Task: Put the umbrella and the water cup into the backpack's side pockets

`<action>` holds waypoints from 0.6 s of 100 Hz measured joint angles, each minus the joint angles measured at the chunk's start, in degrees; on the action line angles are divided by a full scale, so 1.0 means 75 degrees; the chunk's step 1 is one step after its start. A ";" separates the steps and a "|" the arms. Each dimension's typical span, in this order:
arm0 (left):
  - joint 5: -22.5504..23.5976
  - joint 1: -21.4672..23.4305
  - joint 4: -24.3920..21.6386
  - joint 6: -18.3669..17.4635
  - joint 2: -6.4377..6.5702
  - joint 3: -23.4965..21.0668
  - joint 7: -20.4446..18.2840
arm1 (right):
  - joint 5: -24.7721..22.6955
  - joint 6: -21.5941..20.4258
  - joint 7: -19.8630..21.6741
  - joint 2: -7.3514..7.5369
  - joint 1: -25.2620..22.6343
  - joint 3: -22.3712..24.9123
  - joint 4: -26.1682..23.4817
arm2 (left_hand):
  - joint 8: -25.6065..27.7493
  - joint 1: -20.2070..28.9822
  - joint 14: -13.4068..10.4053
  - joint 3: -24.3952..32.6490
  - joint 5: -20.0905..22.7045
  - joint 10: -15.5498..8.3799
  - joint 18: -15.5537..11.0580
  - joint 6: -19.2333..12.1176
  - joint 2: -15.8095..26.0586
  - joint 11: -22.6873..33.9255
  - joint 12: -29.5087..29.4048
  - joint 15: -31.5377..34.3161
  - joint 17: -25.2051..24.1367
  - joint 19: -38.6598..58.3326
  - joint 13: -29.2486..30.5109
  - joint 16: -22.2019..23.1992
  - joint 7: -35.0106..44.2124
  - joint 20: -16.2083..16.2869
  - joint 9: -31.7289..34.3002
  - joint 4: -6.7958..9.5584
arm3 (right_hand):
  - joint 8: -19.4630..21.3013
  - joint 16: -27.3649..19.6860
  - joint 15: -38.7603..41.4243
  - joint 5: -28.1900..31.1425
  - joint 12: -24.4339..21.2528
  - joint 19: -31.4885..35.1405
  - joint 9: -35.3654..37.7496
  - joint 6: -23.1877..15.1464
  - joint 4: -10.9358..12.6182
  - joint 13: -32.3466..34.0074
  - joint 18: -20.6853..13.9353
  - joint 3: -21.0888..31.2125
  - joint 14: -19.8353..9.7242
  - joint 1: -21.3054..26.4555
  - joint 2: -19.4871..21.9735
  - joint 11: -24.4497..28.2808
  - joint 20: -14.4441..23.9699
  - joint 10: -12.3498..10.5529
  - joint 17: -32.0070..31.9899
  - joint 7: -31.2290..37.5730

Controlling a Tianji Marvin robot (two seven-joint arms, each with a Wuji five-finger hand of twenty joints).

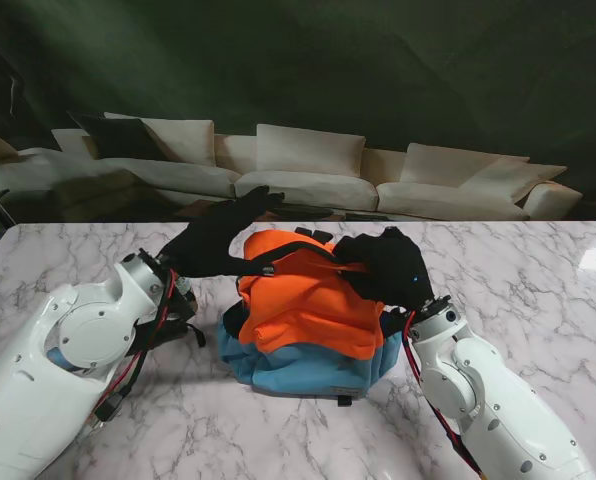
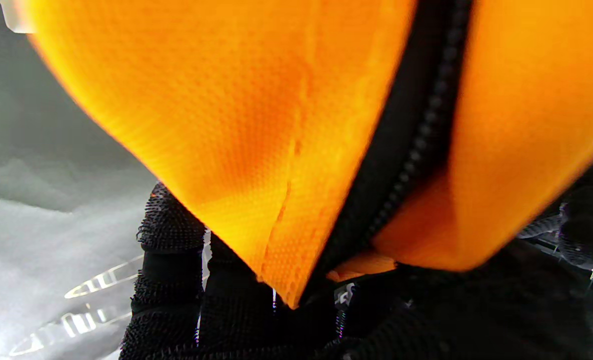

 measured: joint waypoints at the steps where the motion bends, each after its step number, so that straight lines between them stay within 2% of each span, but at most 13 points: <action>1: 0.0011 -0.0024 0.0013 0.0009 0.0001 0.0026 -0.0008 | 0.0000 0.0000 0.0003 0.0000 0.0001 0.0000 0.0000 | 0.0000 0.0000 0.0000 0.0000 0.0000 0.0000 0.0000 0.0000 0.0000 0.0000 0.0000 0.0000 0.0004 0.0000 0.0000 0.0000 0.0000 0.0000 0.0000 0.0000 | 0.0000 0.0000 0.0000 0.0000 0.0000 0.0000 0.0000 0.0000 0.0000 0.0000 0.0000 0.0000 0.0000 0.0000 0.0000 0.0000 0.0000 0.0000 0.0000 0.0000; 10: 0.0102 -0.0235 0.0130 0.0113 0.0018 0.0278 -0.0163 | 0.0001 0.0000 0.0019 0.0005 0.0034 -0.0034 0.0015 | 0.0000 0.0000 0.0018 0.0000 -0.0084 0.0000 0.0000 0.0000 -0.0329 0.0000 0.0000 -0.0001 0.0059 -0.0003 -0.0001 -0.0001 0.0004 -0.0001 -0.0001 0.0000 | -0.0001 -0.0001 -0.0003 0.0000 0.0000 0.0000 0.0000 0.0000 0.0000 0.0000 0.0000 0.0000 -0.0001 0.0000 0.0002 0.0000 0.0000 -0.0001 0.0000 0.0000; 22: 0.0249 -0.0501 0.0321 0.0268 0.0049 0.0662 -0.0305 | 0.0027 -0.0008 0.0028 0.0007 0.0098 -0.0084 0.0048 | 0.0000 0.0017 0.0026 0.0005 -0.0084 0.0000 0.0000 0.0000 -0.0471 -0.0001 0.0000 -0.0001 0.0222 -0.0005 0.0006 -0.0001 0.0008 0.0000 -0.0001 0.0000 | -0.0006 -0.0003 -0.0008 0.0000 0.0000 0.0000 0.0000 0.0000 0.0000 0.0000 0.0000 0.0000 -0.0001 0.0000 0.0002 0.0000 0.0000 -0.0001 -0.0002 0.0000; 27: 0.0782 -0.0632 0.0455 0.0282 0.0048 0.0829 -0.0183 | 0.0034 -0.0025 0.0028 0.0006 0.0117 -0.0098 0.0060 | 0.0005 0.0058 0.0023 0.0017 -0.0084 0.0005 -0.0003 0.0000 -0.0592 -0.0001 0.0090 0.0027 0.0343 -0.0005 0.0127 0.0003 0.0011 0.0128 -0.0001 0.0000 | -0.0017 -0.0003 -0.0013 0.0000 -0.0002 0.0000 0.0000 0.0000 0.0000 0.0000 0.0000 0.0000 -0.0001 0.0000 0.0002 0.0000 0.0000 -0.0001 -0.0002 0.0000; 32: 0.1548 -0.0762 0.0631 0.0288 0.0038 0.0995 0.0188 | 0.0046 -0.0081 0.0022 0.0005 0.0131 -0.0108 0.0076 | 0.0021 0.0382 0.0027 0.0088 -0.0084 0.0055 -0.0007 0.0062 -0.0630 -0.0001 0.0172 0.0099 0.0415 0.0184 0.0225 0.0013 0.0031 0.0220 0.0008 0.0000 | -0.0023 -0.0003 -0.0020 0.0000 -0.0004 0.0000 0.0000 -0.0001 0.0000 0.0000 0.0000 0.0000 -0.0001 0.0000 0.0002 0.0000 0.0000 -0.0001 -0.0003 0.0000; 35: 0.1707 -0.0816 0.0715 0.0331 0.0030 0.1061 0.0306 | 0.0052 -0.0130 0.0017 0.0004 0.0140 -0.0113 0.0092 | 0.0032 0.0531 0.0053 0.0088 -0.0084 0.0095 -0.0009 0.0101 -0.0639 -0.0001 0.0253 0.0134 0.0435 0.0334 0.0310 0.0025 0.0035 0.0272 0.0036 0.0000 | -0.0029 -0.0003 -0.0022 0.0000 -0.0004 0.0000 0.0000 -0.0001 0.0000 0.0001 0.0000 0.0000 -0.0002 0.0000 0.0002 0.0005 0.0000 -0.0004 -0.0003 0.0000; 39: 0.1556 -0.0867 0.0784 0.0468 0.0021 0.1122 0.0297 | 0.0055 -0.0188 0.0014 0.0004 0.0151 -0.0116 0.0112 | 0.0054 0.0773 0.0055 0.0066 -0.0084 0.0096 -0.0015 0.0165 -0.0661 0.0098 0.0403 0.0192 0.0496 0.0594 0.0469 0.0072 0.0044 0.0309 0.0241 0.0000 | -0.0030 -0.0003 -0.0022 0.0000 -0.0004 0.0000 0.0000 -0.0001 0.0000 0.0002 0.0000 0.0000 -0.0004 0.0000 0.0002 0.0012 0.0000 -0.0015 -0.0003 -0.0002; 43: 0.1096 -0.0902 0.0821 0.0655 0.0014 0.1171 0.0187 | 0.0055 -0.0228 0.0011 0.0004 0.0159 -0.0117 0.0129 | 0.0088 0.0972 0.0100 -0.0014 -0.0084 0.0096 -0.0025 0.0288 -0.0664 0.0101 0.0486 0.0308 0.0555 0.0978 0.0675 0.0208 0.0065 0.0309 0.0561 0.0000 | -0.0030 -0.0003 -0.0022 0.0000 -0.0004 0.0000 0.0000 -0.0001 0.0000 0.0002 0.0000 0.0000 -0.0005 0.0000 0.0005 0.0017 0.0000 -0.0019 -0.0021 -0.0004; 49: 0.0479 -0.0989 0.0916 0.0895 0.0003 0.1322 0.0151 | 0.0069 -0.0340 0.0010 0.0004 0.0172 -0.0117 0.0165 | 0.0123 0.1475 0.0113 0.0049 -0.0053 0.0101 -0.0233 0.0490 -0.0779 0.0202 0.0732 0.0616 0.0800 0.1795 0.1200 0.0427 0.0193 0.0302 0.1167 -0.0030 | -0.0030 -0.0003 -0.0022 0.0000 -0.0004 -0.0003 0.0000 -0.0001 0.0000 0.0002 0.0000 0.0000 -0.0005 0.0000 0.0008 0.0026 0.0000 -0.0022 -0.0086 -0.0005; 54: 0.0435 -0.1064 0.1081 0.0942 -0.0044 0.1478 0.0520 | 0.0144 -0.0506 0.0014 0.0001 0.0181 -0.0113 0.0203 | 0.0204 0.1848 0.0084 0.0106 0.0236 0.0090 -0.0401 0.0572 -0.0818 0.0397 0.0932 0.0870 0.0994 0.2361 0.1570 0.0580 0.0366 0.0215 0.1662 -0.0041 | -0.0031 -0.0003 -0.0023 0.0000 -0.0004 -0.0044 0.0000 -0.0001 0.0000 0.0020 0.0000 0.0000 -0.0005 0.0000 0.0009 0.0080 -0.0052 -0.0035 -0.0120 -0.0006; 60: 0.0570 -0.1086 0.1222 0.0954 -0.0129 0.1554 0.0888 | 0.0221 -0.0582 0.0029 -0.0001 0.0183 -0.0109 0.0229 | 0.0369 0.2216 -0.0025 0.0109 0.0631 -0.0091 -0.0525 0.0631 -0.0820 0.0891 0.1291 0.1156 0.1281 0.2981 0.2087 0.0751 0.0562 0.0062 0.2308 -0.0050 | -0.0031 -0.0053 -0.0189 -0.0031 -0.0073 -0.0144 -0.0025 -0.0001 0.0000 0.0020 0.0013 -0.0001 -0.0005 0.0000 0.0068 0.0084 -0.0101 -0.0073 -0.0186 -0.0044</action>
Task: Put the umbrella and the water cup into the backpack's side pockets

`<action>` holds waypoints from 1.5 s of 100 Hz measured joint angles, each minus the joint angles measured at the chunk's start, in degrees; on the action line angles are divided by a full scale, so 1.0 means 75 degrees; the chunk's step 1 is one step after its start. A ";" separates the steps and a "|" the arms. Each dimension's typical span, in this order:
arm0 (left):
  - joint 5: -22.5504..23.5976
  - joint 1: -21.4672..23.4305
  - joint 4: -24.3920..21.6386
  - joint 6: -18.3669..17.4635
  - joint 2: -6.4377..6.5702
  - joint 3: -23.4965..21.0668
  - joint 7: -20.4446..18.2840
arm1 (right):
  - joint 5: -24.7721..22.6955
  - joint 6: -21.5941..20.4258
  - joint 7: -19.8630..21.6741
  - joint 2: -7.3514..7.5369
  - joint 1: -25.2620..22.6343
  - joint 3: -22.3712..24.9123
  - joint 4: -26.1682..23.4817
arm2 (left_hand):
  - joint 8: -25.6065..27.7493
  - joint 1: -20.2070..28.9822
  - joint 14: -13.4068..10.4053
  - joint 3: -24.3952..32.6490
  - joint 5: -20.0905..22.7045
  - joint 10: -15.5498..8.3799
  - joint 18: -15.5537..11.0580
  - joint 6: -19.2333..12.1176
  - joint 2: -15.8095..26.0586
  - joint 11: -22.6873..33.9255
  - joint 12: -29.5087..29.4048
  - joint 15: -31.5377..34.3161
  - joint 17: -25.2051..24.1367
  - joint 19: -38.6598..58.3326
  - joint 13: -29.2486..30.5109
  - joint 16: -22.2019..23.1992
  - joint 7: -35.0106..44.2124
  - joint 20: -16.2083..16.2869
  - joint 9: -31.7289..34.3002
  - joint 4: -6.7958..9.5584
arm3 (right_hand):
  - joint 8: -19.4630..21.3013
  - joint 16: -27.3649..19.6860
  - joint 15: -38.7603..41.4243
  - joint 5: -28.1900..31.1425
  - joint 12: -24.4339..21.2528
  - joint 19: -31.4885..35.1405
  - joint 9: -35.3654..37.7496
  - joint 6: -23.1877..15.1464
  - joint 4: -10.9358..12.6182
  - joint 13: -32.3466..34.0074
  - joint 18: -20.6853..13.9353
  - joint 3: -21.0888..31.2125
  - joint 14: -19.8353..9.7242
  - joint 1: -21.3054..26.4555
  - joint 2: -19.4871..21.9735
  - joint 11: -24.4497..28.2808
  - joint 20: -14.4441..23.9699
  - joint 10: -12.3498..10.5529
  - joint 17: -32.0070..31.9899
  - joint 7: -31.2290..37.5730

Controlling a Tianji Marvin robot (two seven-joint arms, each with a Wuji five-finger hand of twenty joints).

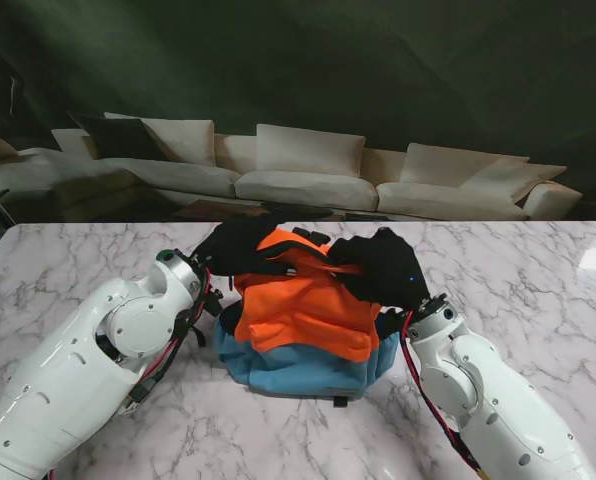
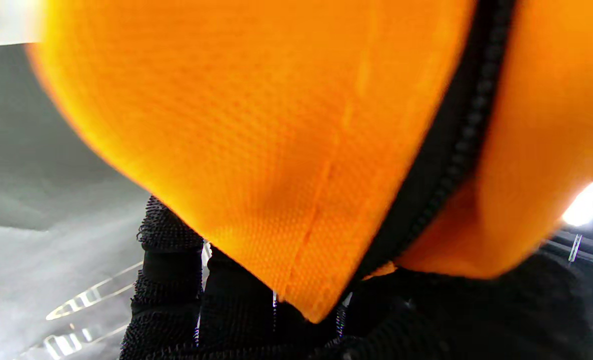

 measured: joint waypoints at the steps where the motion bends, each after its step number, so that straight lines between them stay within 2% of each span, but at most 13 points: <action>1: 0.0035 0.0000 0.0016 0.0000 -0.0015 0.0005 0.0037 | 0.0004 0.0000 0.0002 0.0000 0.0000 0.0000 0.0001 | 0.0020 0.0073 -0.0015 0.0000 0.0105 -0.0037 -0.0054 0.0000 0.0000 0.0109 0.0041 0.0066 0.0070 0.0100 0.0103 0.0021 0.0025 -0.0026 0.0100 0.0000 | -0.0024 -0.0014 -0.0073 -0.0056 -0.0027 -0.0020 -0.0077 0.0000 0.0000 0.0000 0.0002 -0.0002 0.0000 0.0000 0.0031 0.0000 -0.0010 -0.0012 -0.0014 0.0000; 15: 0.0241 -0.0045 0.0117 -0.0054 -0.0088 0.0092 0.0137 | 0.0082 0.0001 0.0377 -0.0008 -0.0117 0.0155 -0.0106 | 0.1277 0.0828 -0.0344 0.0000 0.1914 -0.0700 -0.0259 -0.0392 0.0080 0.1653 0.0818 0.1055 0.1246 0.1505 0.1757 0.0594 0.1653 -0.0131 0.1954 0.0000 | -0.1805 -0.0260 -0.0865 -0.0687 -0.0397 -0.0271 -0.1155 0.0291 0.0306 -0.0822 0.0016 -0.0251 -0.0001 -0.0592 0.0637 -0.0533 -0.0076 0.0041 -0.0425 -0.0156; 23: 0.0465 -0.0095 0.0186 -0.0097 -0.0094 0.0173 0.0358 | 0.0295 0.0044 0.0893 -0.0009 -0.0365 0.0363 -0.0456 | 0.1920 0.1205 -0.0406 0.0000 0.2477 -0.1058 -0.0266 -0.0785 -0.0043 0.1775 0.1797 0.1619 0.1753 0.2160 0.2454 0.0983 0.3056 -0.0133 0.2948 0.0000 | -0.2208 -0.0318 -0.0966 -0.0685 -0.0683 -0.0270 -0.1904 0.0680 0.0548 -0.1313 0.0016 -0.0372 0.0080 -0.0991 0.0659 -0.1018 -0.0077 0.0318 -0.0603 -0.0780; 41: 0.0635 -0.0157 0.0249 -0.0173 -0.0113 0.0232 0.0465 | 0.0635 0.0496 0.1109 -0.0045 -0.0961 0.0626 -0.1277 | 0.1677 0.1595 -0.0506 0.0000 0.2719 -0.1357 -0.0259 -0.1218 -0.0035 0.1786 0.2185 0.2080 0.2076 0.2544 0.2889 0.1257 0.4471 -0.0133 0.3537 0.0000 | -0.1786 -0.0518 -0.1060 -0.0807 -0.1382 -0.0271 -0.3380 0.1440 0.1322 -0.2356 0.0024 -0.0676 0.0222 -0.2275 0.1100 -0.1710 0.0017 0.0983 -0.1201 -0.3029; 63: 0.0965 -0.0184 0.0230 -0.0553 -0.0111 0.0257 0.0416 | 0.0698 0.0994 0.1412 -0.0104 -0.1331 0.0844 -0.2158 | 0.1645 0.1682 -0.0521 0.0000 0.2744 -0.1441 -0.0259 -0.1289 -0.0020 0.1866 0.2265 0.2097 0.2098 0.2571 0.2894 0.1261 0.4630 -0.0133 0.3627 0.0008 | -0.2491 -0.1367 -0.2474 -0.2060 -0.2420 -0.1391 -0.4974 0.3038 0.1325 -0.3645 0.0461 -0.1481 0.0411 -0.3166 0.0686 -0.3135 -0.0072 0.1492 -0.2325 -0.5429; 73: 0.1072 -0.0117 0.0146 -0.0655 -0.0101 0.0209 0.0431 | 0.0736 0.1517 0.2514 -0.0084 -0.1465 0.1028 -0.2624 | 0.1609 0.1687 -0.0523 0.0000 0.2744 -0.1446 -0.0260 -0.1289 -0.0018 0.1866 0.2266 0.2097 0.2099 0.2571 0.2894 0.1263 0.4670 -0.0133 0.3629 0.0011 | -0.2902 -0.1848 -0.3306 -0.2149 -0.2820 -0.2138 -0.5255 0.3731 0.1326 -0.3901 0.0734 -0.1552 0.0770 -0.3404 0.0318 -0.3957 -0.0357 0.1814 -0.2659 -0.6400; 81: 0.1075 -0.0019 0.0066 -0.0714 -0.0095 0.0159 0.0453 | 0.0742 0.2049 0.3262 0.0002 -0.1546 0.1038 -0.2973 | 0.1599 0.1768 -0.0524 0.0000 0.2744 -0.1452 -0.0262 -0.1289 -0.0018 0.1867 0.2267 0.2097 0.2100 0.2571 0.2894 0.1265 0.4678 -0.0133 0.3629 0.0022 | -0.2994 -0.2037 -0.3660 -0.2149 -0.2947 -0.2446 -0.5255 0.3930 0.1330 -0.3929 0.0846 -0.1563 0.0902 -0.3579 -0.0134 -0.4316 -0.0527 0.1956 -0.2738 -0.6963; 93: 0.1274 0.0132 -0.0058 -0.0888 -0.0084 0.0068 0.0541 | 0.0671 0.2380 0.3344 0.0103 -0.1545 0.0894 -0.3034 | 0.1592 0.1779 -0.0525 0.0000 0.2745 -0.1461 -0.0265 -0.1290 -0.0018 0.1867 0.2268 0.2097 0.2100 0.2571 0.2895 0.1267 0.4703 -0.0133 0.3630 0.0023 | -0.3058 -0.2037 -0.3814 -0.2239 -0.2948 -0.2518 -0.5245 0.4107 0.1331 -0.3695 0.0856 -0.1423 0.0910 -0.3583 -0.0675 -0.4340 -0.0549 0.1963 -0.2509 -0.7491; 102: 0.1498 0.0230 -0.0143 -0.1083 -0.0072 0.0002 0.0646 | 0.0591 0.2651 0.3562 0.0138 -0.1507 0.0740 -0.3034 | 0.1591 0.1779 -0.0559 0.0000 0.2745 -0.1496 -0.0311 -0.1290 -0.0018 0.1867 0.2268 0.2097 0.2102 0.2571 0.2895 0.1276 0.4712 -0.0133 0.3631 0.0024 | -0.2845 -0.1978 -0.3680 -0.2225 -0.2806 -0.2024 -0.5107 0.4116 0.1330 -0.3136 0.0849 -0.1489 0.0891 -0.3547 -0.0810 -0.4158 -0.0433 0.1964 -0.2036 -0.7490; 115: 0.1506 0.0426 -0.0281 -0.1261 -0.0061 -0.0126 0.0704 | 0.0630 0.3395 0.3864 0.0176 -0.1332 0.0343 -0.2980 | 0.1543 0.1913 -0.0575 0.0013 0.2750 -0.1509 -0.0323 -0.1290 -0.0022 0.1867 0.2268 0.2097 0.2104 0.2571 0.2895 0.1283 0.4747 -0.0133 0.3632 0.0038 | -0.1692 -0.0342 -0.1227 -0.1279 -0.2010 0.0107 -0.3542 0.3824 0.1331 -0.1342 0.0070 -0.1929 0.0396 -0.1792 -0.1001 -0.2340 0.0892 0.1695 -0.0398 -0.6298; 123: 0.1483 0.0512 -0.0322 -0.1312 -0.0053 -0.0173 0.0730 | 0.1010 0.3539 0.3863 0.0157 -0.1211 0.0199 -0.2870 | 0.1455 0.1993 -0.0577 0.0189 0.2752 -0.1511 -0.0325 -0.1278 -0.0024 0.1867 0.2268 0.2097 0.2105 0.2571 0.2895 0.1285 0.4756 -0.0133 0.3633 0.0104 | -0.1216 0.0206 0.0202 -0.0007 -0.1485 0.1034 -0.1905 0.3110 0.1262 -0.0122 -0.0196 -0.0450 0.0178 -0.1330 -0.1226 -0.1488 0.1180 0.1366 0.0757 -0.5037; 133: 0.1419 0.0564 -0.0328 -0.1344 -0.0042 -0.0186 0.0730 | 0.1636 0.3540 0.3639 0.0070 -0.1069 0.0091 -0.2636 | 0.1431 0.1876 -0.0577 0.0194 0.2752 -0.1511 -0.0325 -0.1225 -0.0027 0.2069 0.1977 0.2097 0.2098 0.2571 0.2895 0.1286 0.4670 -0.0133 0.3603 0.0117 | -0.2682 0.0447 0.1277 0.1091 -0.1279 0.1805 0.0065 0.2022 0.0341 0.1253 -0.0208 -0.0144 -0.0013 -0.0357 -0.1142 -0.1262 0.1185 0.1006 0.1913 -0.2289; 150: 0.1220 0.0717 -0.0461 -0.1534 -0.0027 -0.0429 0.0159 | 0.1438 0.3052 0.3368 -0.0057 -0.1143 0.0301 -0.2465 | 0.0697 0.0001 -0.0150 0.0090 0.1918 -0.1133 -0.0218 -0.1101 0.1058 0.1295 0.0576 0.0256 0.0106 0.0769 0.0503 0.0514 0.2129 -0.0328 0.1466 0.0118 | -0.2959 0.0647 0.2202 0.1624 -0.0814 0.2258 0.0795 0.1807 0.0155 0.1637 -0.0203 -0.0151 -0.0043 -0.0202 -0.1107 -0.1079 0.1185 0.0931 0.2388 -0.1903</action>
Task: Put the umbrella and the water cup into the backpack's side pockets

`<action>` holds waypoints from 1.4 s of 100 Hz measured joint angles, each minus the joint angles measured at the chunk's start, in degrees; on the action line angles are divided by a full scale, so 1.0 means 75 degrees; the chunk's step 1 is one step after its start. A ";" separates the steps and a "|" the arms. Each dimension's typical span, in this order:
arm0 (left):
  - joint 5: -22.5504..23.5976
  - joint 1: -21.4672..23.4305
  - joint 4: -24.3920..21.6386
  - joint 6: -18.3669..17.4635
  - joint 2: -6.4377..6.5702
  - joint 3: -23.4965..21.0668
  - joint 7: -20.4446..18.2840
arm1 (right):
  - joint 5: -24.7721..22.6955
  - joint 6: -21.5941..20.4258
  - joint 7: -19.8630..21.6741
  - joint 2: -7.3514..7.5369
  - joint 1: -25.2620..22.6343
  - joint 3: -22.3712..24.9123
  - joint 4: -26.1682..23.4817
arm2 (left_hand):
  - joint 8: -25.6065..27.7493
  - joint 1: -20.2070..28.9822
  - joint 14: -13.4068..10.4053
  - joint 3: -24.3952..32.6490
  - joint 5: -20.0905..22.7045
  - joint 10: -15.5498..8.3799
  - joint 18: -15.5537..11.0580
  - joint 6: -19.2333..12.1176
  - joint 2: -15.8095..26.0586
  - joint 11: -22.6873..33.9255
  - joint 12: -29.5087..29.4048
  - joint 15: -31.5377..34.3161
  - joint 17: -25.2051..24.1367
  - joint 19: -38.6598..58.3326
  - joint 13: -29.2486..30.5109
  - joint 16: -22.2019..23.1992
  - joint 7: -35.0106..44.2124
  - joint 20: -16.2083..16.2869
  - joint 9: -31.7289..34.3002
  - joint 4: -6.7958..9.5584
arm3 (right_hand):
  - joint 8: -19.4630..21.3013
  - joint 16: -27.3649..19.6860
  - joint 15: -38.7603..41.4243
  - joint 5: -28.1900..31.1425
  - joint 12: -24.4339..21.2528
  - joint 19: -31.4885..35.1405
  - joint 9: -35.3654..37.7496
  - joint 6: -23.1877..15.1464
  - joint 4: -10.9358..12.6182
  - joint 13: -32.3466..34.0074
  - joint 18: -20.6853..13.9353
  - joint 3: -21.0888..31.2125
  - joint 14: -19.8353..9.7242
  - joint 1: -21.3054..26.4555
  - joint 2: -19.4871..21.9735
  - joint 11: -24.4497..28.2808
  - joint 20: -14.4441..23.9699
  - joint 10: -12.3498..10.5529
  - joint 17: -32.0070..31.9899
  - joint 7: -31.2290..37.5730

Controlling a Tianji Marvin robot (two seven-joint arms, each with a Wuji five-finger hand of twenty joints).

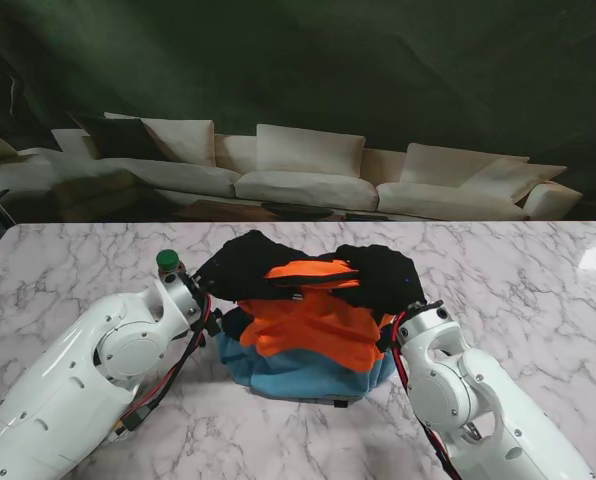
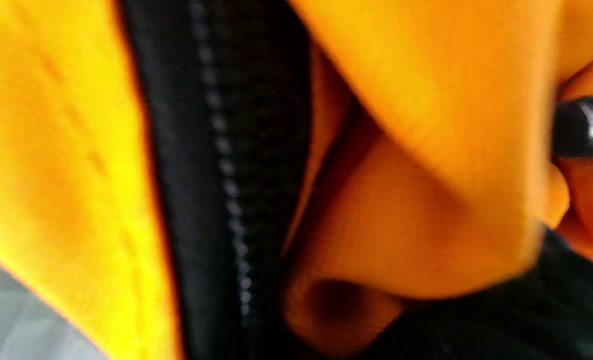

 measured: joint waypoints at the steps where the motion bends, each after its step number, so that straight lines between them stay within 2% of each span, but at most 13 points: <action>1: 0.0001 0.0017 -0.0017 -0.0008 0.0002 -0.0021 -0.0014 | -0.0029 -0.0021 0.0006 -0.0002 -0.0016 0.0022 -0.0008 | -0.0029 -0.0050 -0.0009 0.0000 -0.0088 0.0003 0.0000 0.0000 0.0017 -0.0060 -0.0032 -0.0044 -0.0067 -0.0057 -0.0087 -0.0036 -0.0136 -0.0008 -0.0065 0.0000 | 0.0000 0.0000 0.0005 0.0000 0.0018 0.0008 0.0005 -0.0003 -0.0034 0.0000 0.0000 -0.0003 -0.0009 0.0000 0.0038 0.0000 0.0000 -0.0001 0.0003 0.0000; 10: 0.0039 0.0221 -0.0178 -0.0084 0.0005 -0.0255 0.0025 | -0.0131 -0.0132 0.0043 -0.0003 -0.0185 0.0225 -0.0151 | -0.0367 -0.0290 -0.0007 -0.0006 -0.0784 0.0072 -0.0012 -0.0032 0.0181 -0.0198 -0.0042 -0.0159 -0.0244 -0.0344 -0.0279 -0.0239 -0.1271 -0.0091 -0.0335 0.0000 | 0.0000 0.0000 0.0068 0.0007 0.0123 0.0092 0.0034 -0.0080 -0.0061 0.0000 0.0000 -0.0004 -0.0021 0.0000 0.0045 0.0015 0.0000 -0.0001 0.0019 0.0001; 27: 0.0199 0.0556 -0.0282 -0.0294 -0.0010 -0.0864 0.0165 | 0.0015 -0.0323 0.0100 0.0027 -0.0308 0.0485 -0.0251 | -0.0493 -0.0554 0.0048 -0.0022 -0.0856 0.0086 -0.0004 -0.0004 0.0181 -0.0202 -0.0048 -0.0162 -0.0245 -0.0361 -0.0279 -0.0304 -0.1526 -0.0095 -0.0372 -0.0008 | 0.0000 0.0000 0.0155 0.0038 0.0197 0.0150 0.0117 -0.0087 -0.0061 0.0000 0.0000 -0.0004 -0.0021 0.0000 0.0045 0.0087 -0.0031 -0.0001 0.0019 0.0058; 30: 0.0289 0.0626 -0.0315 -0.0336 -0.0010 -0.1025 0.0156 | 0.0045 -0.0364 0.0100 0.0031 -0.0307 0.0511 -0.0251 | -0.0493 -0.0656 0.0048 -0.0022 -0.0854 0.0088 -0.0002 0.0012 0.0181 -0.0202 -0.0040 -0.0052 -0.0206 -0.0222 -0.0271 -0.0157 -0.1526 -0.0078 -0.0372 -0.0009 | 0.0000 0.0000 0.0165 0.0040 0.0199 0.0150 0.0121 -0.0087 -0.0061 0.0000 0.0000 -0.0004 -0.0021 0.0000 0.0045 0.0088 -0.0038 -0.0001 0.0019 0.0058; 38: 0.0347 0.0832 -0.0415 -0.0543 0.0003 -0.1450 0.0005 | 0.0083 -0.0417 0.0089 0.0041 -0.0296 0.0542 -0.0244 | -0.0292 -0.0763 0.0052 -0.0026 -0.0695 0.0097 0.0037 0.0074 0.0181 -0.0054 0.0135 0.0396 0.0011 0.0281 -0.0041 0.0316 -0.1492 0.0395 -0.0227 -0.0011 | 0.0000 0.0000 0.0178 0.0090 0.0201 0.0150 0.0125 -0.0087 -0.0061 0.0000 0.0004 -0.0004 -0.0019 0.0000 0.0045 0.0090 -0.0052 -0.0001 0.0019 0.0058; 46: 0.0436 0.1067 -0.0514 -0.0845 0.0057 -0.1850 -0.0174 | 0.0082 -0.0417 0.0042 0.0043 -0.0285 0.0548 -0.0224 | 0.0084 -0.0756 0.0032 -0.0022 -0.0197 0.0031 0.0098 0.0159 0.0181 0.0214 0.0409 0.0939 0.0212 0.0892 0.0258 0.0890 -0.1081 0.0869 0.0101 -0.0011 | 0.0000 0.0000 0.0178 0.0098 0.0201 0.0150 0.0125 -0.0087 -0.0061 0.0000 0.0010 -0.0004 -0.0017 0.0000 0.0045 0.0092 -0.0122 -0.0001 0.0011 0.0058; 55: 0.0747 0.1288 -0.0595 -0.1039 0.0161 -0.2136 -0.0262 | 0.0082 -0.0417 -0.0001 0.0043 -0.0270 0.0549 -0.0190 | 0.0575 -0.0748 -0.0009 -0.0021 0.0347 -0.0024 0.0159 0.0105 0.0181 0.0551 0.0695 0.1958 0.0605 0.1710 0.0708 0.1939 -0.0410 0.1434 0.0538 -0.0011 | 0.0000 0.0000 0.0178 0.0098 0.0202 0.0086 0.0126 -0.0089 -0.0061 0.0000 0.0078 -0.0004 -0.0017 0.0000 0.0045 0.0092 -0.0135 -0.0001 -0.0057 0.0058; 65: 0.0504 0.1495 -0.0622 -0.1162 0.0267 -0.2327 -0.0729 | 0.0082 -0.0447 -0.0046 0.0043 -0.0233 0.0544 -0.0119 | 0.1108 -0.0740 -0.0039 -0.0014 0.0896 -0.0034 0.0247 -0.0067 0.0174 0.0853 0.0982 0.2768 0.0936 0.2227 0.1044 0.2772 0.0381 0.1810 0.0838 -0.0011 | 0.0000 0.0000 0.0178 0.0098 0.0202 0.0064 0.0127 -0.0089 -0.0061 0.0000 0.0089 -0.0004 -0.0016 0.0000 0.0045 0.0092 -0.0138 -0.0001 -0.0075 0.0058; 77: 0.0419 0.1565 -0.0529 -0.1285 0.0357 -0.2299 -0.0845 | 0.0107 -0.0464 -0.0059 0.0042 -0.0194 0.0528 -0.0060 | 0.1644 -0.0824 -0.0119 -0.0002 0.1229 -0.0052 0.0247 -0.0337 0.0174 0.0866 0.1201 0.3055 0.0962 0.2397 0.1044 0.3161 0.1577 0.2060 0.0891 -0.0012 | 0.0000 0.0000 0.0178 0.0098 0.0202 -0.0007 0.0127 -0.0089 -0.0061 0.0000 0.0093 -0.0004 -0.0016 0.0000 0.0045 0.0092 -0.0139 -0.0001 -0.0106 0.0059; 93: 0.0054 0.1430 -0.0302 -0.1247 0.0495 -0.1935 -0.1493 | 0.0118 -0.0522 -0.0058 0.0042 -0.0187 0.0522 -0.0044 | 0.1578 -0.0824 -0.0113 -0.0002 0.1417 -0.0040 0.0249 -0.0391 0.0174 0.0874 0.1207 0.3126 0.1017 0.2478 0.1044 0.3238 0.1837 0.2072 0.0891 -0.0012 | 0.0000 0.0000 0.0178 0.0099 0.0200 -0.0104 0.0127 -0.0089 -0.0061 0.0000 0.0100 -0.0004 -0.0016 0.0000 0.0045 0.0092 -0.0151 -0.0001 -0.0158 0.0059; 120: -0.0122 0.0958 0.0233 -0.0737 0.0533 -0.1112 -0.1553 | 0.0170 -0.0527 -0.0021 0.0057 -0.0180 0.0442 -0.0035 | 0.0584 -0.0806 -0.0122 -0.0002 0.1417 -0.0041 0.0259 -0.0392 0.0175 0.0078 0.0523 0.2593 0.0777 0.2384 0.1011 0.2850 0.0693 0.2072 0.0777 -0.0012 | 0.0000 0.0000 0.0177 0.0099 0.0192 -0.0178 0.0127 -0.0089 -0.0061 0.0000 0.0119 -0.0002 -0.0016 0.0001 0.0045 0.0095 -0.0188 -0.0001 -0.0170 0.0059; 131: -0.0112 0.0808 0.0355 -0.0692 0.0531 -0.0920 -0.1585 | 0.0186 -0.0528 -0.0022 0.0061 -0.0157 0.0381 -0.0015 | 0.0173 -0.0803 -0.0120 -0.0002 0.1413 -0.0031 0.0261 -0.0443 0.0176 -0.0095 0.0271 0.2413 0.0696 0.2283 0.0971 0.2669 0.0032 0.2071 0.0696 -0.0012 | 0.0001 0.0000 0.0175 0.0099 0.0190 -0.0254 0.0127 -0.0089 -0.0061 0.0000 0.0141 0.0002 -0.0016 0.0001 0.0102 0.0096 -0.0189 -0.0002 -0.0194 0.0059; 140: -0.0224 0.0713 0.0438 -0.0678 0.0531 -0.0759 -0.1635 | 0.0191 -0.0530 -0.0030 0.0061 -0.0139 0.0356 -0.0002 | -0.0666 -0.0802 -0.0014 -0.0002 0.0500 -0.0034 0.0270 -0.0725 0.0191 -0.0189 0.0155 0.2378 0.0634 0.2198 0.0954 0.2731 -0.1129 0.2069 0.0578 -0.0012 | 0.0001 0.0000 0.0171 0.0099 0.0184 -0.0258 0.0127 -0.0089 -0.0061 0.0000 0.0187 0.0002 -0.0016 0.0003 0.0102 0.0096 -0.0192 -0.0002 -0.0205 0.0059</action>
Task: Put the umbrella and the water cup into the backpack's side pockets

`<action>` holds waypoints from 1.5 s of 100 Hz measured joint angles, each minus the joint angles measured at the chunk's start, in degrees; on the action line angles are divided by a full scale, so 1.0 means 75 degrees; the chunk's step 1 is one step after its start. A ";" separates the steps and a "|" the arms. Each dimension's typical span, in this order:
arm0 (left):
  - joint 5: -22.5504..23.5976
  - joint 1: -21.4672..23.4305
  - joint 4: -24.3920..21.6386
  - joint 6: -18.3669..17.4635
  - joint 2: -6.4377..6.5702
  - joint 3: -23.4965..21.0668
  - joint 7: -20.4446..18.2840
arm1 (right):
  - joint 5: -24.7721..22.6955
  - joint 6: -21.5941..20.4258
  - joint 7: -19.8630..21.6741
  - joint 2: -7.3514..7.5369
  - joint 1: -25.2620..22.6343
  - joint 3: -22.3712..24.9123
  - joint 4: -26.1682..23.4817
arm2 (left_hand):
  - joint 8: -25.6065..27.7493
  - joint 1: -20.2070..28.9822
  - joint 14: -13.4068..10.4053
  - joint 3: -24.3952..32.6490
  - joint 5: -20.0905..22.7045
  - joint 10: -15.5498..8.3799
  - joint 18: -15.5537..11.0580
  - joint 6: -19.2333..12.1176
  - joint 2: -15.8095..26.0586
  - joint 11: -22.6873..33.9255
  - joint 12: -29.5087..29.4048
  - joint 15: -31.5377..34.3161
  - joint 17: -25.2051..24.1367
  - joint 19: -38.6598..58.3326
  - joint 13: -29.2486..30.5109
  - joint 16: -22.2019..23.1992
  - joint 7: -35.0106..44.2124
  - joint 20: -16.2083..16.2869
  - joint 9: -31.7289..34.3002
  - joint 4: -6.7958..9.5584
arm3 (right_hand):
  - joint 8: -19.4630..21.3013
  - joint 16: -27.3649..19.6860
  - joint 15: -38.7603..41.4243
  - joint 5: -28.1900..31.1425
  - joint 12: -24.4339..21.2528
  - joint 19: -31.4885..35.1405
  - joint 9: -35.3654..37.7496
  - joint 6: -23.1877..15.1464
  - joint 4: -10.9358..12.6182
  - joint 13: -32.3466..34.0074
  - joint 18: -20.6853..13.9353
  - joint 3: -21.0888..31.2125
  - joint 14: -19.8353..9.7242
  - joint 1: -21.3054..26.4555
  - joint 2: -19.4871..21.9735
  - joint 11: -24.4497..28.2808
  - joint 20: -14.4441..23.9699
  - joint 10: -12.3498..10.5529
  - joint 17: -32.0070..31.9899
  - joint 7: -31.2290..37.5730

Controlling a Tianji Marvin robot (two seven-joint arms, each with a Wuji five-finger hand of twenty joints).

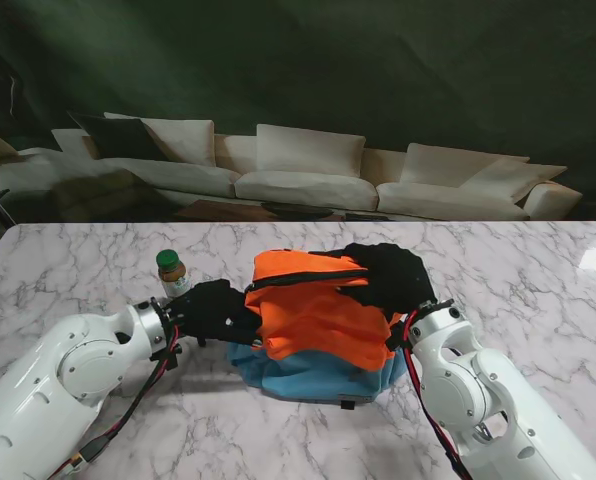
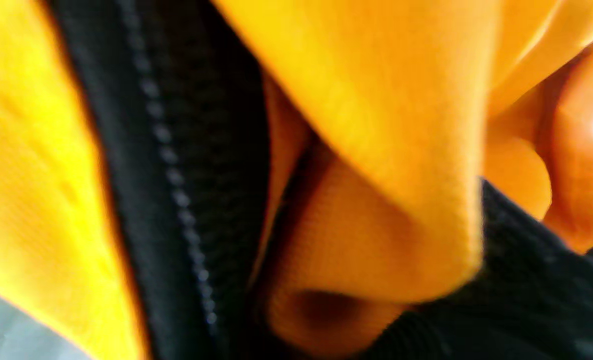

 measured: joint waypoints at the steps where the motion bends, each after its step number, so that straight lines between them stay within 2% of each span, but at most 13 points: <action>1: -0.0021 -0.0008 0.0008 0.0003 0.0000 0.0016 -0.0006 | 0.0001 0.0000 -0.0001 0.0000 0.0002 -0.0002 0.0002 | -0.0032 0.0000 0.0000 0.0000 -0.0059 0.0000 0.0000 0.0000 0.0000 0.0000 0.0000 0.0000 -0.0011 0.0000 0.0000 0.0004 -0.0055 0.0000 0.0000 0.0000 | 0.0000 0.0000 0.0000 0.0000 0.0000 0.0000 0.0000 0.0000 0.0000 0.0000 0.0000 0.0001 0.0000 0.0001 0.0000 0.0000 0.0000 0.0000 0.0000 0.0000; 21: -0.0083 -0.0116 0.0073 -0.0014 0.0029 0.0183 -0.0276 | 0.0010 -0.0008 -0.0002 -0.0001 0.0039 -0.0020 0.0058 | -0.0599 0.0001 -0.0002 0.0000 -0.0601 0.0004 0.0000 0.0000 0.0095 -0.0001 -0.0002 -0.0068 -0.0076 -0.0097 -0.0048 0.0020 -0.0433 0.0000 -0.0003 0.0000 | 0.0000 0.0000 0.0000 0.0000 -0.0006 -0.0046 0.0000 0.0003 0.0003 0.0000 0.0003 0.0001 0.0000 0.0062 0.0000 0.0000 0.0000 0.0000 -0.0003 0.0000; 33: 0.0126 -0.0155 0.0051 -0.0178 0.0050 0.0158 -0.0442 | 0.0010 -0.0034 -0.0019 -0.0006 0.0040 -0.0022 0.0078 | 0.0171 0.0001 -0.0038 -0.0001 0.0961 0.0006 0.0001 -0.0012 0.0198 -0.0001 -0.0004 -0.0291 -0.0148 -0.0193 -0.0148 -0.0270 0.0647 -0.0001 -0.0004 0.0000 | 0.0000 0.0000 -0.0013 -0.0004 -0.0007 -0.0048 0.0000 0.0003 0.0003 0.0000 0.0003 0.0001 0.0000 0.0063 0.0000 0.0000 0.0000 0.0000 -0.0003 0.0000; 52: 0.0390 0.0069 -0.0059 -0.0236 0.0003 -0.0223 -0.0228 | 0.0016 -0.0041 -0.0031 -0.0008 0.0043 -0.0020 0.0089 | 0.1543 0.0001 -0.0045 -0.0001 0.1844 -0.0016 0.0003 0.0091 0.0304 0.0391 0.0359 -0.0356 -0.0156 -0.0194 -0.0148 -0.0520 0.2850 -0.0002 0.0325 0.0000 | 0.0000 0.0000 -0.0034 -0.0007 -0.0009 -0.0061 0.0000 0.0003 0.0003 0.0000 0.0004 0.0001 0.0000 0.0063 0.0000 0.0002 0.0000 0.0000 -0.0044 0.0000; 66: 0.0907 0.0217 -0.0115 -0.0328 -0.0009 -0.0479 0.0068 | 0.0016 -0.0025 -0.0048 -0.0011 0.0046 -0.0023 0.0095 | 0.1968 0.0012 -0.0028 -0.0001 0.1944 -0.0277 0.0058 0.0181 0.0306 0.0646 0.0570 -0.0357 -0.0153 -0.0194 -0.0100 -0.0531 0.3915 -0.0003 0.0453 0.0000 | 0.0000 0.0000 -0.0064 -0.0009 -0.0063 -0.0061 0.0000 0.0003 0.0003 0.0000 0.0005 0.0001 0.0000 0.0063 0.0000 0.0002 0.0000 0.0000 -0.0045 0.0001; 77: 0.0932 0.0279 -0.0160 -0.0362 -0.0009 -0.0589 0.0134 | 0.0016 -0.0021 -0.0063 -0.0013 0.0049 -0.0037 0.0101 | 0.1942 0.0012 -0.0028 -0.0001 0.1944 -0.0281 0.0059 0.0181 0.0307 0.0649 0.0622 -0.0357 -0.0153 -0.0194 -0.0099 -0.0538 0.3869 -0.0004 0.0454 0.0000 | 0.0000 0.0000 -0.0071 -0.0009 -0.0066 -0.0062 0.0000 0.0003 0.0003 0.0000 0.0005 0.0001 0.0000 0.0063 0.0003 0.0002 0.0000 0.0000 -0.0045 0.0001; 90: 0.1154 0.0433 -0.0201 -0.0400 -0.0043 -0.0770 0.0731 | 0.0016 -0.0021 -0.0059 -0.0013 0.0055 -0.0039 0.0108 | 0.1656 0.0012 -0.0028 -0.0001 0.1939 -0.0096 0.0059 0.0201 0.0306 0.0571 0.0463 -0.0461 -0.0158 -0.0235 -0.0098 -0.0667 0.3403 -0.0030 0.0457 0.0000 | 0.0000 0.0000 -0.0073 -0.0010 -0.0067 -0.0063 0.0000 0.0003 0.0003 0.0000 0.0005 0.0001 0.0000 0.0063 0.0006 0.0001 -0.0001 0.0000 -0.0046 0.0001; 100: 0.1616 0.0598 -0.0263 -0.0630 -0.0114 -0.0975 0.1431 | 0.0017 -0.0019 -0.0046 -0.0013 0.0055 -0.0038 0.0108 | 0.1298 0.0181 -0.0028 -0.0008 0.1605 -0.0080 0.0059 0.0204 0.0308 0.0411 0.0354 -0.0745 -0.0240 -0.0489 -0.0130 -0.1001 0.2673 -0.0211 0.0397 0.0000 | 0.0000 0.0000 -0.0076 -0.0011 -0.0067 -0.0079 0.0000 0.0003 0.0003 0.0000 0.0006 0.0001 0.0000 0.0063 0.0011 0.0002 -0.0001 0.0000 -0.0049 0.0001; 112: 0.1490 0.0945 -0.0666 -0.0801 -0.0193 -0.1441 0.1329 | 0.0018 0.0039 -0.0038 -0.0013 0.0049 -0.0036 0.0106 | 0.0957 0.0180 -0.0018 0.0000 0.1068 -0.0057 0.0068 0.0190 0.0395 0.0289 0.0199 -0.1263 -0.0342 -0.0828 -0.0322 -0.1476 0.1715 -0.0478 0.0113 0.0000 | 0.0000 0.0000 -0.0079 -0.0017 -0.0069 -0.0129 0.0000 0.0003 0.0003 0.0001 0.0007 -0.0004 0.0000 0.0063 0.0058 0.0002 -0.0001 0.0000 -0.0073 0.0001; 121: 0.1493 0.1240 -0.1036 -0.0796 -0.0234 -0.1818 0.1379 | 0.0019 0.0090 -0.0040 -0.0013 0.0050 -0.0050 0.0106 | 0.0823 0.0177 0.0065 0.0000 0.0607 -0.0084 0.0084 0.0129 0.0395 -0.0220 -0.0175 -0.2121 -0.0545 -0.1564 -0.0763 -0.2320 0.1097 -0.0934 -0.0390 0.0000 | 0.0000 0.0000 -0.0081 -0.0019 -0.0071 -0.0129 0.0000 0.0003 0.0003 0.0001 0.0009 -0.0007 0.0000 0.0063 0.0066 0.0002 -0.0001 0.0000 -0.0117 0.0001; 126: 0.1870 0.1408 -0.1241 -0.0785 -0.0272 -0.2082 0.1691 | 0.0030 0.0126 -0.0044 -0.0013 0.0059 -0.0072 0.0109 | 0.0730 0.0169 0.0108 0.0000 0.0289 -0.0074 0.0152 0.0093 0.0424 -0.0484 -0.0401 -0.2450 -0.0756 -0.2004 -0.1006 -0.2699 0.0723 -0.1212 -0.0719 0.0000 | 0.0000 0.0000 -0.0081 -0.0022 -0.0071 -0.0129 0.0000 0.0003 0.0003 0.0001 0.0010 -0.0007 0.0000 0.0063 0.0067 0.0001 -0.0001 0.0000 -0.0134 0.0001; 138: 0.3271 0.1696 -0.1561 -0.0606 -0.0304 -0.2543 0.3073 | 0.0044 0.0232 -0.0034 -0.0012 0.0102 -0.0133 0.0116 | 0.0546 0.0161 0.0141 0.0002 -0.0419 -0.0070 0.0154 0.0088 0.0503 -0.0921 -0.0810 -0.3108 -0.1136 -0.2711 -0.1742 -0.3436 0.0025 -0.1620 -0.1534 0.0000 | -0.0001 0.0000 -0.0081 -0.0023 -0.0071 -0.0129 0.0000 0.0003 0.0003 0.0001 0.0015 -0.0007 0.0000 0.0063 0.0068 0.0002 -0.0001 0.0000 -0.0237 0.0001; 150: 0.3108 0.1781 -0.1708 -0.0490 -0.0321 -0.2932 0.3015 | 0.0046 0.0275 0.0020 -0.0010 0.0155 -0.0182 0.0135 | 0.0523 0.0075 0.0039 0.0006 -0.0733 -0.0008 0.0154 0.0088 0.0586 -0.1106 -0.0949 -0.3320 -0.1374 -0.3117 -0.2165 -0.3740 -0.0284 -0.1871 -0.1926 0.0000 | -0.0001 0.0000 -0.0092 -0.0097 -0.0071 -0.0129 0.0000 0.0003 0.0003 0.0001 0.0016 -0.0007 0.0000 0.0063 0.0134 0.0001 -0.0001 -0.0002 -0.0250 0.0001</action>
